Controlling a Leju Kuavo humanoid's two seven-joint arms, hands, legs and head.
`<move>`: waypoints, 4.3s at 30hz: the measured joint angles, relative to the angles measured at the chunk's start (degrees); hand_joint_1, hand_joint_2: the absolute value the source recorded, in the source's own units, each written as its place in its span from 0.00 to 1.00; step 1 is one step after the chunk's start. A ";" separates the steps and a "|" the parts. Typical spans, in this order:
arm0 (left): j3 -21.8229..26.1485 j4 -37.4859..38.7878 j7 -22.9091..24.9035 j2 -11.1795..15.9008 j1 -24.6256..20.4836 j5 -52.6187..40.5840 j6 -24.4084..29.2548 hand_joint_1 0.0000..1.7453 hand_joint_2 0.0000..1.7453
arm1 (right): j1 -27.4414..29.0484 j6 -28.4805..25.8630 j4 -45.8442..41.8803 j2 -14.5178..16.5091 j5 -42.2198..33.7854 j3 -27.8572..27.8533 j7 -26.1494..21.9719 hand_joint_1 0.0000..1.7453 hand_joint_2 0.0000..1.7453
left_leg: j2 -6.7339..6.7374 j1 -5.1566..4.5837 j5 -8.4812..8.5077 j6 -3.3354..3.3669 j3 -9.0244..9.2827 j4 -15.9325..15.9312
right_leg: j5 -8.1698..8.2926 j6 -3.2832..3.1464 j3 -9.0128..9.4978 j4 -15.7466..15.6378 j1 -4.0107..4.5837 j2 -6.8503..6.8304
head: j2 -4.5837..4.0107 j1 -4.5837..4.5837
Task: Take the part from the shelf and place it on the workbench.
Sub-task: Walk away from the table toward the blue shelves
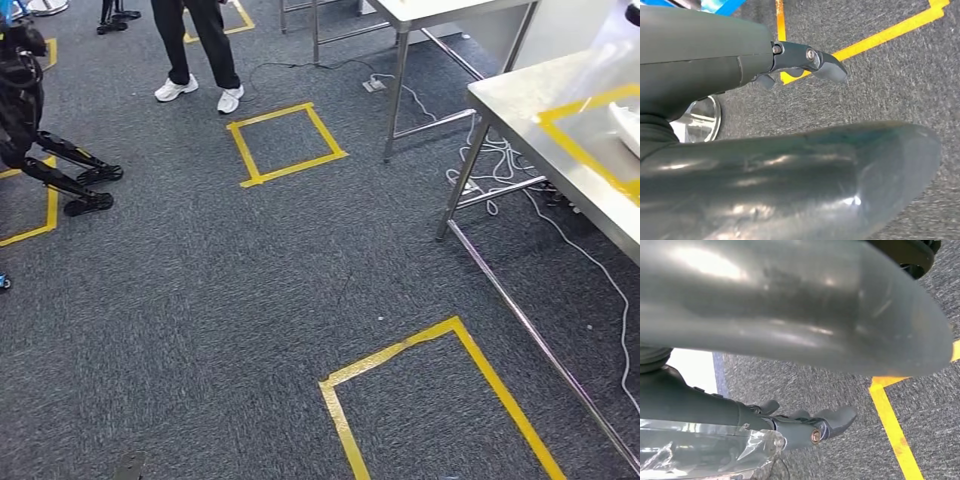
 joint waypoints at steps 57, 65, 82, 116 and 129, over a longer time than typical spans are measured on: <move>-3.33 0.15 -2.56 -1.03 0.78 -5.89 0.77 0.00 0.00 | 0.61 1.04 -0.02 -1.05 1.14 -4.19 0.27 0.00 0.00 | -3.77 -0.21 -6.62 0.78 -9.43 11.34 | -2.94 0.21 2.47 0.49 -1.06 3.79 | 0.00 0.14; -3.31 0.15 -3.03 -1.10 0.89 -6.38 0.73 0.00 0.00 | 0.39 1.43 -0.02 -1.40 1.69 -4.28 0.36 0.00 0.00 | -0.44 -0.72 0.21 2.78 -2.63 -4.11 | -6.81 2.47 7.08 0.71 -0.63 -0.33 | 0.00 0.44; -3.22 0.21 -3.08 -1.20 1.01 -6.74 0.10 0.00 0.00 | 0.67 2.14 0.06 -1.92 1.91 -4.95 0.78 0.00 0.00 | -8.78 -0.05 -5.32 1.35 4.58 -1.07 | 0.66 0.65 -3.67 2.56 -1.06 7.77 | -0.01 0.80; -1.23 0.37 -0.71 -1.35 0.51 -4.93 -4.41 0.00 0.00 | 0.89 3.36 0.20 -2.85 2.77 -6.11 1.11 0.00 0.00 | -3.96 -0.08 -8.14 0.01 -6.29 8.01 | -2.16 -0.42 -1.52 3.52 -1.02 4.45 | 0.00 0.63; -0.39 0.39 -0.60 -1.27 0.91 -6.02 -4.85 0.00 1.00 | 0.12 1.60 0.14 -3.06 3.61 -6.89 3.03 0.00 0.75 | -2.33 -1.10 0.85 1.73 -1.86 -5.05 | -3.52 -1.67 0.91 2.16 0.47 0.68 | -0.01 0.85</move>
